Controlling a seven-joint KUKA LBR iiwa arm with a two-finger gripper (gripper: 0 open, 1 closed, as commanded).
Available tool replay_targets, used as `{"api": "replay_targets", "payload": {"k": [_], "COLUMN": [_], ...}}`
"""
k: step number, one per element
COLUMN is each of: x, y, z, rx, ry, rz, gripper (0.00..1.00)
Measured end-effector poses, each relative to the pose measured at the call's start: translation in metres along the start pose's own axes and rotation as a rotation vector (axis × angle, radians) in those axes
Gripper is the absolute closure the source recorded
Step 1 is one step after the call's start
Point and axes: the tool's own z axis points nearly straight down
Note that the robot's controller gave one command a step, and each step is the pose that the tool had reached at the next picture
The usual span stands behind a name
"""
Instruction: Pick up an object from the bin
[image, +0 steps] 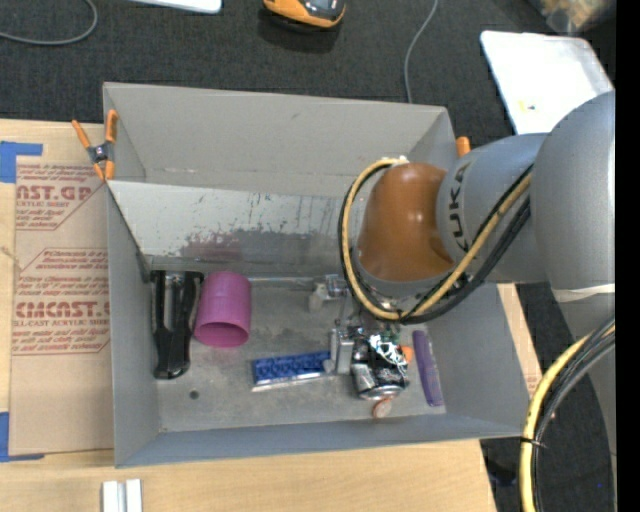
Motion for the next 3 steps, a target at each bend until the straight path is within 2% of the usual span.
{"api": "replay_targets", "payload": {"k": [1,2,3], "x": [0.006,0.019,0.000], "y": [0.004,0.002,0.023], "z": [0.017,0.010,0.010], "rx": [0.000,-0.001,-0.001], "ry": [-0.004,-0.001,-0.007], "rz": [0.058,0.198,0.301], "gripper": [0.00,0.00,0.00]}}
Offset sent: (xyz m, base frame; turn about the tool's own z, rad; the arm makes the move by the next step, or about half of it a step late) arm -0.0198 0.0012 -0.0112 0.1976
